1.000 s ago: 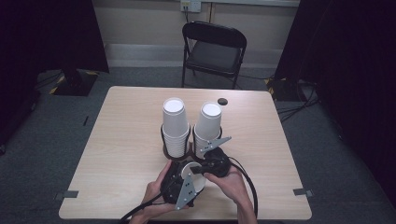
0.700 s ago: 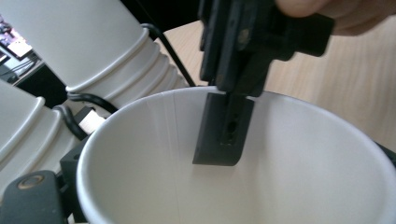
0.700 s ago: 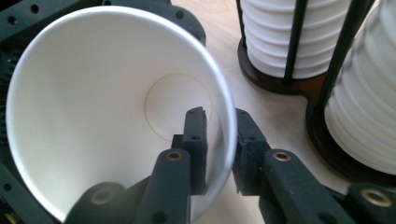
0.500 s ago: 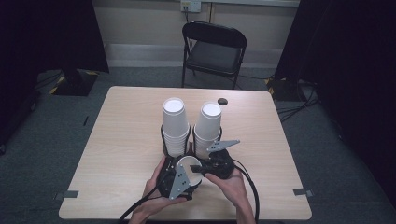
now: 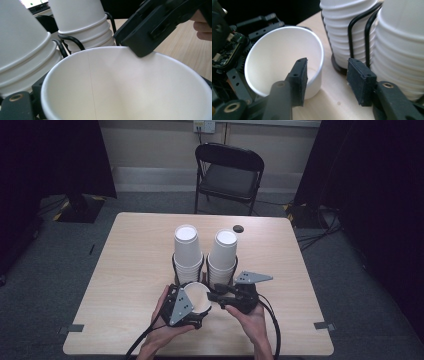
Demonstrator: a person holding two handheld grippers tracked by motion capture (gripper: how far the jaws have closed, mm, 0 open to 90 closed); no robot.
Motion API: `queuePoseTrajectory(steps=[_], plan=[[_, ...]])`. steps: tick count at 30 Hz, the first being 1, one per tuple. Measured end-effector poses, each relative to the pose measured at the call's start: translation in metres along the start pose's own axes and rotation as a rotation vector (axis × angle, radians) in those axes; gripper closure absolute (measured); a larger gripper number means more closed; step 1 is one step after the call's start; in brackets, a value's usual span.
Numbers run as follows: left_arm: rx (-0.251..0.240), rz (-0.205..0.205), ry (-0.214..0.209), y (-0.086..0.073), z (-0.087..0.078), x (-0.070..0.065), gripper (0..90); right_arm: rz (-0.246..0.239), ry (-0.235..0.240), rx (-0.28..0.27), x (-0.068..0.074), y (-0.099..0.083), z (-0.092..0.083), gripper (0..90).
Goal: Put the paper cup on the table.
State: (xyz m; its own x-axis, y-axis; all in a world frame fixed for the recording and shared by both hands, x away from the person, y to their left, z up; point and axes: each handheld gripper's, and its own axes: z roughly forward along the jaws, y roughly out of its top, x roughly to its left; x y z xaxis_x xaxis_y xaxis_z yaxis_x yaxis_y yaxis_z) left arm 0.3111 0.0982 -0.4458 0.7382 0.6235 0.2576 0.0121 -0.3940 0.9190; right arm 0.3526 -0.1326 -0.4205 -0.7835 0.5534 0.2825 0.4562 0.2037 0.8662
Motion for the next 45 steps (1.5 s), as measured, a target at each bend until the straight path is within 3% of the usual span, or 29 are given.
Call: queuePoseTrajectory(steps=[8, 11, 17, 20, 22, 30, 39, 43, 45], plan=[[-0.021, -0.082, 0.007, -0.008, -0.006, 0.011, 9.7, -0.026, -0.085, -0.137, 0.000, -0.007, -0.016, 41.0], [-0.025, -0.120, 0.018, -0.009, -0.009, 0.015, 9.5, -0.024, -0.108, -0.169, 0.000, -0.010, -0.020, 37.9], [-0.031, -0.150, 0.021, -0.013, -0.018, 0.021, 9.4, -0.015, -0.144, -0.212, -0.001, -0.022, -0.025, 31.1], [-0.043, -0.188, 0.031, -0.017, -0.022, 0.027, 9.4, 0.003, -0.182, -0.230, -0.004, -0.031, -0.027, 28.1], [-0.044, -0.202, 0.035, -0.019, -0.023, 0.031, 9.4, -0.004, -0.231, -0.254, -0.006, -0.036, -0.030, 25.6], [-0.048, -0.242, 0.055, -0.026, -0.030, 0.042, 9.5, -0.007, -0.316, -0.268, -0.014, -0.054, -0.037, 15.9], [-0.035, -0.255, 0.101, -0.033, -0.042, 0.067, 9.6, -0.005, -0.396, -0.225, -0.019, -0.070, -0.037, 15.7], [-0.041, -0.282, 0.121, -0.039, -0.047, 0.078, 9.5, -0.028, -0.377, -0.271, -0.021, -0.078, -0.039, 15.3], [-0.039, -0.299, 0.142, -0.041, -0.048, 0.083, 9.4, -0.035, -0.392, -0.279, -0.021, -0.081, -0.040, 15.3]])
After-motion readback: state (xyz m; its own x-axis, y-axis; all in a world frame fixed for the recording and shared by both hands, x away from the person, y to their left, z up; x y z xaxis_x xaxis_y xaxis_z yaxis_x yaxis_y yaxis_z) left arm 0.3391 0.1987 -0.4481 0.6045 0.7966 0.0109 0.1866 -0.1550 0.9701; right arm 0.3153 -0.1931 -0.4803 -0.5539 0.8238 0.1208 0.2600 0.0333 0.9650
